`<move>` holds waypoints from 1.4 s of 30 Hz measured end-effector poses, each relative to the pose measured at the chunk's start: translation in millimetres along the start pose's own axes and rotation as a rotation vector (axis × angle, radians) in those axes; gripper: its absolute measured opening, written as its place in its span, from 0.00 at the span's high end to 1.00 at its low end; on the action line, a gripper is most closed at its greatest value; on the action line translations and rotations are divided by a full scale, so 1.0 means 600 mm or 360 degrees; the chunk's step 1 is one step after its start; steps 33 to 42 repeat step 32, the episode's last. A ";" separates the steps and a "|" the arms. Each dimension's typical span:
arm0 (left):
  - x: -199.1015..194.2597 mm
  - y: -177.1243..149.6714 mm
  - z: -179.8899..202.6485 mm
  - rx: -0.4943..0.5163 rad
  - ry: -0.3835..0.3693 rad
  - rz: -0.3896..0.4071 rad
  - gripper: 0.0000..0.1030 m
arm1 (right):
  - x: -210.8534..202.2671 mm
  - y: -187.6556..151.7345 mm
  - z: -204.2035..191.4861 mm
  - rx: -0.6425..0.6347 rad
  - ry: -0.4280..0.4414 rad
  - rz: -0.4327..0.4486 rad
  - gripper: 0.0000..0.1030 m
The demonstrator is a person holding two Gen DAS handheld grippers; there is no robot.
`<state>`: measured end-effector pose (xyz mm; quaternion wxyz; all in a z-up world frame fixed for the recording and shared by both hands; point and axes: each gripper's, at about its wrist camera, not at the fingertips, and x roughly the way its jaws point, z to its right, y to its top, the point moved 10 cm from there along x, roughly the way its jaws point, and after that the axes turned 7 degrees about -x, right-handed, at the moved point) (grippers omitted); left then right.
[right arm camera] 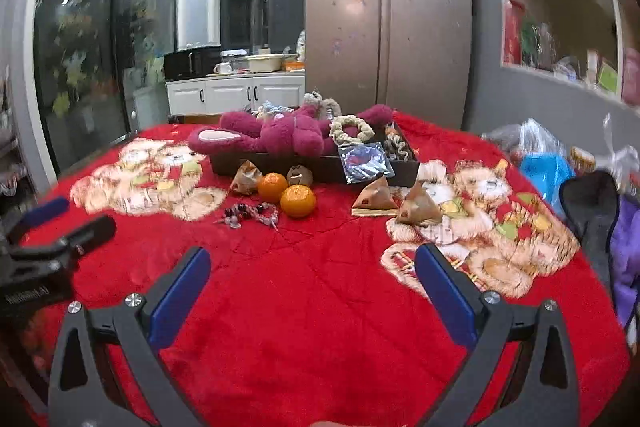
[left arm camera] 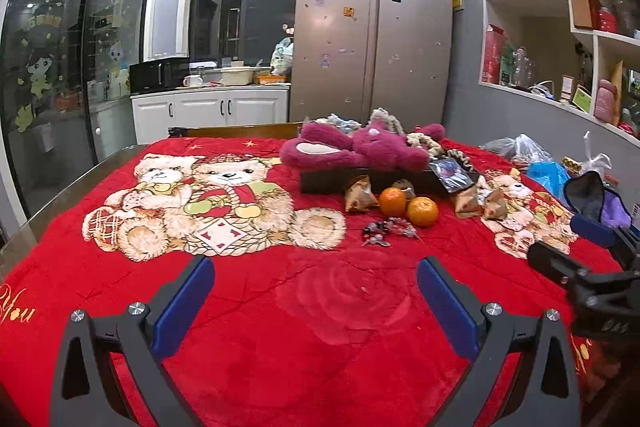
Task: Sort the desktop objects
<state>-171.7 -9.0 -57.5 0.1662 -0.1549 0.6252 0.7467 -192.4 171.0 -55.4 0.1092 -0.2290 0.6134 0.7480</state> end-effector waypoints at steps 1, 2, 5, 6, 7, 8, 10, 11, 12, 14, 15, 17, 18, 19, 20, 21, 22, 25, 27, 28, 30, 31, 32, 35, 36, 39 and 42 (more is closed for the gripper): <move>-0.004 0.002 0.000 0.0003 0.0013 0.0021 0.00 | -0.002 -0.004 0.009 -0.0006 -0.0100 0.0022 0.00; -0.007 0.003 -0.001 0.0000 0.0019 0.0038 0.00 | 0.001 -0.010 0.011 -0.0006 -0.0140 0.0009 0.00; -0.014 0.007 -0.010 -0.0038 0.0052 0.0072 0.00 | 0.009 -0.013 0.011 0.0002 -0.0113 -0.0019 0.00; -0.014 0.008 -0.014 -0.0049 0.0061 0.0077 0.00 | 0.010 -0.013 0.012 0.0010 -0.0108 -0.0021 0.00; -0.014 0.008 -0.016 -0.0057 0.0066 0.0078 0.00 | 0.012 -0.014 0.015 0.0024 -0.0097 -0.0024 0.00; -0.014 0.008 -0.016 -0.0060 0.0066 0.0075 0.00 | 0.014 -0.015 0.017 0.0036 -0.0092 -0.0028 0.00; -0.011 0.008 -0.016 -0.0059 0.0068 0.0066 0.00 | 0.015 -0.015 0.020 0.0054 -0.0081 -0.0047 0.00; -0.011 0.007 -0.015 -0.0056 0.0069 0.0062 0.00 | 0.019 -0.016 0.021 0.0063 -0.0073 -0.0061 0.00; -0.010 0.007 -0.013 -0.0051 0.0070 0.0059 0.00 | 0.019 -0.016 0.023 0.0069 -0.0067 -0.0070 0.00; -0.010 0.006 -0.011 -0.0042 0.0072 0.0054 0.00 | 0.022 -0.017 0.024 0.0084 -0.0060 -0.0084 0.00; -0.009 0.005 -0.011 -0.0041 0.0073 0.0051 0.00 | 0.022 -0.018 0.025 0.0093 -0.0059 -0.0089 0.00; -0.010 0.005 -0.012 -0.0044 0.0074 0.0050 0.00 | 0.025 -0.019 0.026 0.0108 -0.0049 -0.0099 0.00; -0.010 0.005 -0.013 -0.0046 0.0072 0.0051 0.00 | 0.026 -0.020 0.027 0.0113 -0.0046 -0.0104 0.00; -0.010 0.005 -0.013 -0.0046 0.0072 0.0052 0.00 | 0.027 -0.021 0.028 0.0119 -0.0048 -0.0108 0.00; -0.010 0.005 -0.013 -0.0045 0.0071 0.0053 0.00 | 0.027 -0.021 0.028 0.0122 -0.0047 -0.0109 0.00; -0.011 0.005 -0.012 -0.0044 0.0070 0.0055 0.00 | 0.027 -0.021 0.028 0.0123 -0.0044 -0.0109 0.00; -0.011 0.005 -0.011 -0.0042 0.0070 0.0057 0.00 | 0.026 -0.021 0.027 0.0118 -0.0049 -0.0108 0.00; -0.010 0.004 -0.008 -0.0031 0.0067 0.0054 0.00 | 0.022 -0.019 0.022 0.0087 -0.0063 -0.0090 0.00; -0.009 0.004 -0.006 -0.0030 0.0064 0.0052 0.00 | 0.019 -0.016 0.018 0.0056 -0.0073 -0.0074 0.00; -0.009 0.004 -0.006 -0.0032 0.0065 0.0051 0.00 | 0.018 -0.015 0.014 0.0037 -0.0076 -0.0067 0.00; -0.008 0.003 -0.007 -0.0037 0.0070 0.0046 0.00 | 0.016 -0.013 0.011 0.0017 -0.0083 -0.0059 0.00; -0.007 0.003 -0.009 -0.0041 0.0076 0.0041 0.00 | 0.016 -0.012 0.010 0.0009 -0.0084 -0.0057 0.00; -0.007 0.002 -0.010 -0.0046 0.0076 0.0038 0.00 | 0.016 -0.012 0.009 0.0007 -0.0086 -0.0056 0.00; -0.007 0.002 -0.010 -0.0046 0.0076 0.0038 0.00 | 0.016 -0.012 0.009 0.0007 -0.0086 -0.0056 0.00; -0.007 0.002 -0.010 -0.0046 0.0076 0.0038 0.00 | 0.016 -0.012 0.009 0.0007 -0.0086 -0.0056 0.00; -0.007 0.002 -0.010 -0.0046 0.0076 0.0038 0.00 | 0.016 -0.012 0.009 0.0007 -0.0086 -0.0056 0.00; -0.007 0.002 -0.010 -0.0046 0.0076 0.0038 0.00 | 0.016 -0.012 0.009 0.0007 -0.0086 -0.0056 0.00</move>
